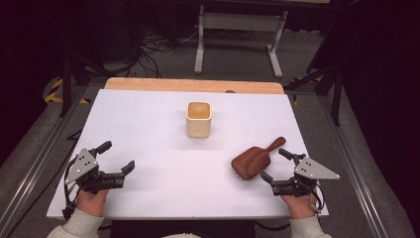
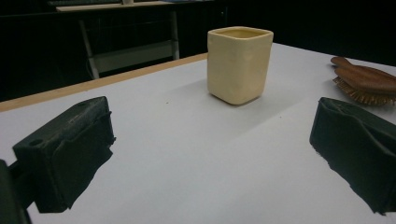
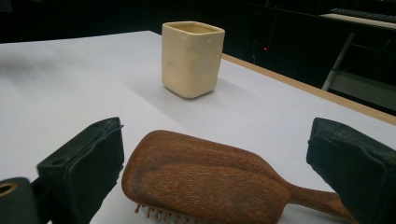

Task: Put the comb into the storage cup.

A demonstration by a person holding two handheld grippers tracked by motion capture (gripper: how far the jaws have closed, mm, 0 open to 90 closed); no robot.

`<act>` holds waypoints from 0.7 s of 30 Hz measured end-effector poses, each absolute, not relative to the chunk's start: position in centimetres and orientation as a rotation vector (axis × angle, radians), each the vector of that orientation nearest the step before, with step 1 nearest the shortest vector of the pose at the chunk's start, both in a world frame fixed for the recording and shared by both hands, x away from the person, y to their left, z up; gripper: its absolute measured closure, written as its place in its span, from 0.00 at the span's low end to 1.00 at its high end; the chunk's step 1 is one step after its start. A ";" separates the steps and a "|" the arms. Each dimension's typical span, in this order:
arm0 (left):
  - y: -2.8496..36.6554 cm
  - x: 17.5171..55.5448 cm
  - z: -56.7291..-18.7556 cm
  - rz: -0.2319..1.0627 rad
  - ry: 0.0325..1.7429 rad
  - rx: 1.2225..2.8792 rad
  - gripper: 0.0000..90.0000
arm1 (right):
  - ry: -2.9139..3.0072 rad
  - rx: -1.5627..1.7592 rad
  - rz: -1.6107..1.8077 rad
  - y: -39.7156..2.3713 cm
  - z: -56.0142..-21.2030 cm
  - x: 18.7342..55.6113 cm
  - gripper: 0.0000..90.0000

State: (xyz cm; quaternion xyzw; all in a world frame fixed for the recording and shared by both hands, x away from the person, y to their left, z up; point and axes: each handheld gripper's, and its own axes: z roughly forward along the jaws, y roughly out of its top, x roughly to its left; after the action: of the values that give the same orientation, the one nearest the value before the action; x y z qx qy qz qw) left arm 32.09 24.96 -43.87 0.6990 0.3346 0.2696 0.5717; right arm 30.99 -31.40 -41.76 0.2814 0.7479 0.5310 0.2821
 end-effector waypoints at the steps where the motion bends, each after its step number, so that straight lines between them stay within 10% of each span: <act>1: 25.0 32.1 -43.9 0.629 0.785 1.642 0.01 | 2.004 0.753 1.423 -31.4 -41.8 31.0 0.05; 21: 25.1 32.1 -43.8 0.616 0.789 1.647 0.01 | 2.019 0.745 1.412 -31.4 -41.3 31.0 0.06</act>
State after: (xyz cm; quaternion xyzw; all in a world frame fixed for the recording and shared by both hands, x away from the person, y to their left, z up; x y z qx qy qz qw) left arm 32.15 25.07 -43.75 0.7019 0.3363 0.2624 0.5704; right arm 31.01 -31.40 -41.29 0.2779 0.7531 0.5266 0.2798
